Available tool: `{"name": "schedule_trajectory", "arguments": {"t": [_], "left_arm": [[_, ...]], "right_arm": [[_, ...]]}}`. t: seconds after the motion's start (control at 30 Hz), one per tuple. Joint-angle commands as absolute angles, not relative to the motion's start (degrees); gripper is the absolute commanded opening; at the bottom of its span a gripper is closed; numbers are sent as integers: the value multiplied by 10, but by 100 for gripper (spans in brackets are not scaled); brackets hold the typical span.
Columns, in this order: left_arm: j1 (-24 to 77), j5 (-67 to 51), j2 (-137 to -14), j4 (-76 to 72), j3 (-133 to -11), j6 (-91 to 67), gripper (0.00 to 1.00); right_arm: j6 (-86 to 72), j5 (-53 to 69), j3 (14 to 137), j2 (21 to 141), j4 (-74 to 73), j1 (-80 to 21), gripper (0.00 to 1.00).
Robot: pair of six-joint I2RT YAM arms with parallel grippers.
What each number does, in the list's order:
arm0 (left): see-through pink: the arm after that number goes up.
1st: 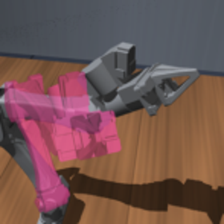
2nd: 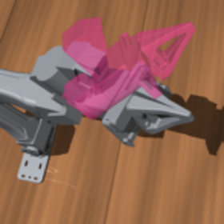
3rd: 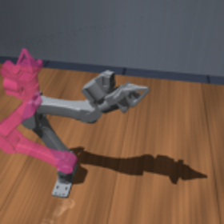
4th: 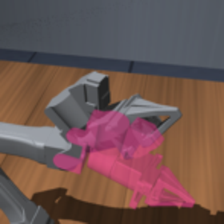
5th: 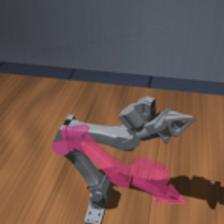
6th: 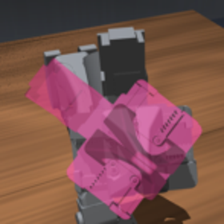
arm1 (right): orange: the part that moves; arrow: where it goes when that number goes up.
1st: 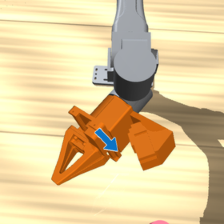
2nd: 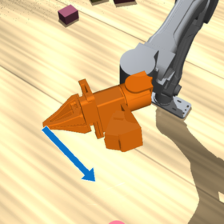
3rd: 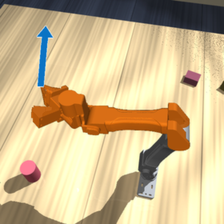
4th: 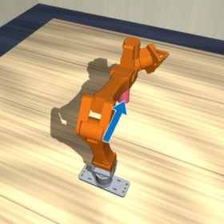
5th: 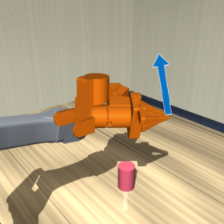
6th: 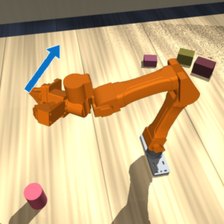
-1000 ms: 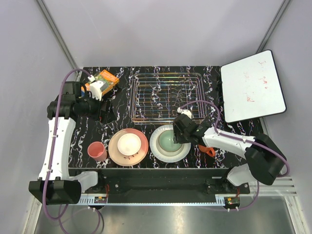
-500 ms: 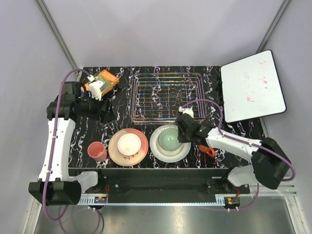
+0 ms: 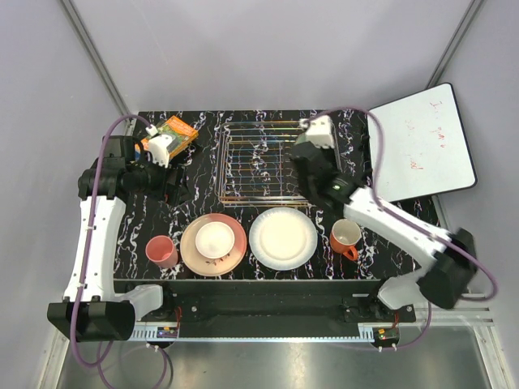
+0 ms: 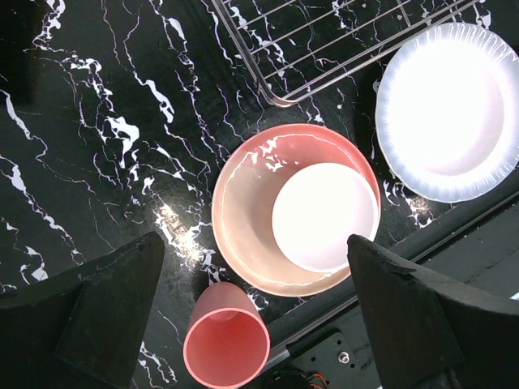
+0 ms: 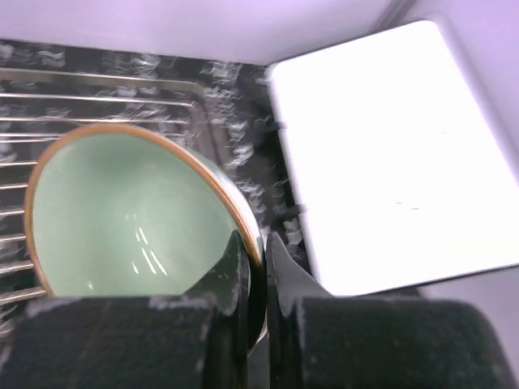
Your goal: Load the mixed dishes into the dish rack
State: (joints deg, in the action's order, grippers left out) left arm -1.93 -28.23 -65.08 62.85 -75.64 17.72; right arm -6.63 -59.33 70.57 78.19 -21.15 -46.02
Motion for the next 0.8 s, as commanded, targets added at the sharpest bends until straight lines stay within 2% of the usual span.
{"name": "schedule_trajectory", "arguments": {"t": [0.0, 0.03, 0.1, 0.13, 0.2, 0.23, 0.27, 0.37, 0.77], "left_arm": [[-15, -261, -648, 608, -767, 187, 99], [-13, -258, -650, 613, -773, 189, 99], [-11, -246, -651, 621, -781, 195, 99], [-9, -242, -652, 630, -788, 200, 99], [-10, -226, -651, 636, -794, 211, 99], [-8, -222, -649, 639, -794, 214, 99], [-8, -218, -648, 641, -793, 215, 99], [-6, -214, -643, 642, -785, 215, 99], [-4, -217, -639, 642, -765, 216, 99]], "right_arm": [[279, -839, 698, 915, 128, -447, 0], [321, -838, 692, 939, 262, -442, 0], [439, -829, 686, 967, 381, -436, 0], [483, -830, 692, 1003, 489, -432, 0], [683, -819, 714, 1049, 651, -418, 0], [768, -812, 730, 1106, 843, -413, 0], [880, -810, 776, 1133, 887, -404, 0], [891, -816, 816, 1175, 893, -395, 0], [853, -840, 809, 1223, 895, -377, 0]]}}
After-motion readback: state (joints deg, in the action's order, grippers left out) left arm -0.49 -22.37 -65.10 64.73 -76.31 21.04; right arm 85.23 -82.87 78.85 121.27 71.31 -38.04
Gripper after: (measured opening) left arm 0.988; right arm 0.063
